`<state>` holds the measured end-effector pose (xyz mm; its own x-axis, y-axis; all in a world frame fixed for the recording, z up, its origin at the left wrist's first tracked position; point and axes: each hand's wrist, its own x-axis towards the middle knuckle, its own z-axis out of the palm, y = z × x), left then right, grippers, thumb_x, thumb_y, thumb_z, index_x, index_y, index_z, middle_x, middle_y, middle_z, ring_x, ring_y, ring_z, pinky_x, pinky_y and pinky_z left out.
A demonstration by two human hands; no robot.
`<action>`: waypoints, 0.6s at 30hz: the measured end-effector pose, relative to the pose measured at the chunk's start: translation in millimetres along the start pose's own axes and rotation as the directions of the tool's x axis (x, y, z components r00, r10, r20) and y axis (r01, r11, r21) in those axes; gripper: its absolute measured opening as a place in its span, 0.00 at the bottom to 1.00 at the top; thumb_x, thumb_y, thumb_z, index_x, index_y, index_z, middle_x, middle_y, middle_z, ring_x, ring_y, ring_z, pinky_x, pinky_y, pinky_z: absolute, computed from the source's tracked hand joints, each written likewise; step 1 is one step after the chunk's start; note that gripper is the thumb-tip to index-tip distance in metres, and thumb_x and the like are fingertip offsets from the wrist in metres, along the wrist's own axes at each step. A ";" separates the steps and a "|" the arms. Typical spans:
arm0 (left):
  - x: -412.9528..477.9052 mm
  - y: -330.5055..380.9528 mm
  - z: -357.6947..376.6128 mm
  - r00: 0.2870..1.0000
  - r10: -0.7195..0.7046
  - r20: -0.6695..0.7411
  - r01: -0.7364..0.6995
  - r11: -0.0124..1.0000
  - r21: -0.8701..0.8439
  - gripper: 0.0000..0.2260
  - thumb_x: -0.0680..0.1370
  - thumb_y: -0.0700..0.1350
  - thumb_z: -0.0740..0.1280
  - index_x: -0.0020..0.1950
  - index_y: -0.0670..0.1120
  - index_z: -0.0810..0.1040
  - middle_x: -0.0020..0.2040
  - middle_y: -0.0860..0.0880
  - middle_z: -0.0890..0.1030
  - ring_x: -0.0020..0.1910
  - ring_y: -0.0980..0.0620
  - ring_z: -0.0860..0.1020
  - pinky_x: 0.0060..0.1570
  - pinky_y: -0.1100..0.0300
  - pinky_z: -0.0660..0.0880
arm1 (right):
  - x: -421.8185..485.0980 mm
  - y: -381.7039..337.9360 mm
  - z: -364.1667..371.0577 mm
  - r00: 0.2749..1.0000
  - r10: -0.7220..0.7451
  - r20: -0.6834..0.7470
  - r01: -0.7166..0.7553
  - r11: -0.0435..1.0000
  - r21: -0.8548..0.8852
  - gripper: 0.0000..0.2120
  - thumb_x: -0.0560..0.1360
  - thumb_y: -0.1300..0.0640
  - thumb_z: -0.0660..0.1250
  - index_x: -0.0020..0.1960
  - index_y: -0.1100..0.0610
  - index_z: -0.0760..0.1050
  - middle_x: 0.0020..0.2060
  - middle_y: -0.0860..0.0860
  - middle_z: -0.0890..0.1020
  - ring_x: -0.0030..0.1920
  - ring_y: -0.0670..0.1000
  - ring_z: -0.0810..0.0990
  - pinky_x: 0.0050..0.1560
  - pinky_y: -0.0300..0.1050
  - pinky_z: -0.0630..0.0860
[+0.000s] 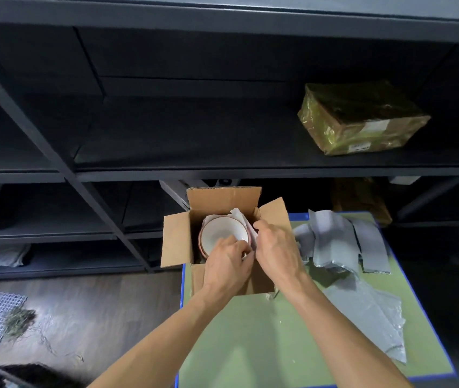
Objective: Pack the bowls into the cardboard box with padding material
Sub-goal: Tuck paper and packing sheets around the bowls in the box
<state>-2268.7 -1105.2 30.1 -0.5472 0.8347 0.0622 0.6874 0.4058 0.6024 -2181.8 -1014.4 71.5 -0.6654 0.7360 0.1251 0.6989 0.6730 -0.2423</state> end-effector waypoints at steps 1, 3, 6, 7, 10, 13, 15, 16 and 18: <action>-1.0 1.1 0.9 1.000 -0.002 0.001 0.002 1.000 -0.006 0.10 0.78 0.52 0.66 0.45 0.48 0.83 0.40 0.50 0.77 0.45 0.49 0.73 0.35 0.55 0.70 | -2.7 2.7 -2.1 1.000 0.006 -0.002 -0.006 1.000 0.019 0.04 0.74 0.66 0.64 0.45 0.59 0.74 0.36 0.57 0.81 0.37 0.62 0.78 0.33 0.48 0.62; -3.1 4.9 2.3 1.000 -0.012 0.005 0.012 1.000 0.006 0.10 0.78 0.54 0.66 0.45 0.49 0.83 0.40 0.51 0.76 0.45 0.50 0.73 0.36 0.55 0.71 | -7.4 7.7 -3.7 1.000 0.004 -0.013 -0.003 0.999 0.041 0.04 0.75 0.65 0.64 0.46 0.58 0.74 0.37 0.56 0.81 0.39 0.60 0.78 0.34 0.48 0.64; -3.2 12.3 4.0 0.999 -0.053 0.001 0.053 0.998 0.043 0.11 0.78 0.55 0.65 0.45 0.51 0.82 0.41 0.53 0.76 0.46 0.51 0.72 0.36 0.57 0.67 | -9.6 13.4 -1.2 1.000 -0.002 -0.008 0.003 0.998 0.062 0.05 0.77 0.62 0.64 0.51 0.57 0.77 0.41 0.54 0.83 0.42 0.58 0.81 0.36 0.50 0.74; -2.8 14.3 4.5 0.998 -0.062 -0.001 0.062 0.997 0.050 0.10 0.78 0.54 0.65 0.46 0.50 0.82 0.42 0.52 0.77 0.46 0.51 0.73 0.37 0.57 0.68 | -8.4 14.7 -0.2 1.000 -0.006 0.000 0.006 0.998 0.058 0.05 0.78 0.61 0.64 0.51 0.57 0.76 0.42 0.53 0.83 0.43 0.58 0.81 0.37 0.51 0.77; -3.2 17.1 5.4 0.996 -0.085 -0.015 0.086 0.995 0.045 0.08 0.78 0.50 0.65 0.45 0.48 0.82 0.42 0.50 0.78 0.46 0.50 0.74 0.38 0.56 0.70 | 1.5 15.8 0.9 0.998 -0.054 0.039 0.056 0.997 -0.050 0.04 0.79 0.59 0.62 0.50 0.56 0.75 0.46 0.54 0.80 0.44 0.59 0.81 0.37 0.51 0.73; -4.1 18.5 2.4 0.992 -0.124 -0.026 0.124 0.992 0.002 0.08 0.78 0.48 0.66 0.42 0.46 0.81 0.41 0.50 0.77 0.45 0.50 0.73 0.38 0.54 0.72 | 19.4 12.2 1.8 0.991 -0.100 0.091 0.113 0.983 -0.148 0.06 0.79 0.59 0.63 0.52 0.58 0.78 0.53 0.55 0.79 0.43 0.60 0.80 0.36 0.50 0.68; -3.4 17.1 1.5 0.992 -0.125 -0.015 0.125 0.992 0.004 0.09 0.78 0.49 0.65 0.42 0.46 0.80 0.41 0.50 0.78 0.45 0.49 0.73 0.39 0.53 0.73 | 32.0 8.0 4.1 0.983 -0.119 0.139 0.146 0.968 -0.203 0.07 0.79 0.60 0.61 0.52 0.57 0.78 0.52 0.55 0.80 0.44 0.58 0.81 0.37 0.49 0.67; -3.3 16.0 1.3 0.993 -0.119 -0.009 0.119 0.993 0.016 0.10 0.79 0.49 0.65 0.42 0.46 0.80 0.41 0.50 0.78 0.45 0.49 0.73 0.39 0.52 0.73 | 37.1 6.5 3.7 0.981 -0.118 0.155 0.149 0.967 -0.208 0.07 0.79 0.61 0.61 0.50 0.57 0.78 0.50 0.54 0.80 0.44 0.58 0.81 0.37 0.48 0.66; -3.1 13.0 -1.3 0.994 -0.104 -0.024 0.105 0.994 0.042 0.12 0.79 0.51 0.64 0.40 0.47 0.79 0.40 0.50 0.78 0.43 0.49 0.74 0.38 0.51 0.73 | 43.6 6.1 1.6 0.985 -0.093 0.145 0.117 0.979 -0.168 0.05 0.78 0.61 0.61 0.45 0.56 0.75 0.41 0.54 0.79 0.41 0.57 0.78 0.36 0.48 0.64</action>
<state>-2258.7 -1103.1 38.8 -0.6269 0.7789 0.0185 0.6456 0.5061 0.5719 -2207.0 -978.3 74.0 -0.7586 0.6515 0.0064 0.6500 0.7575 -0.0604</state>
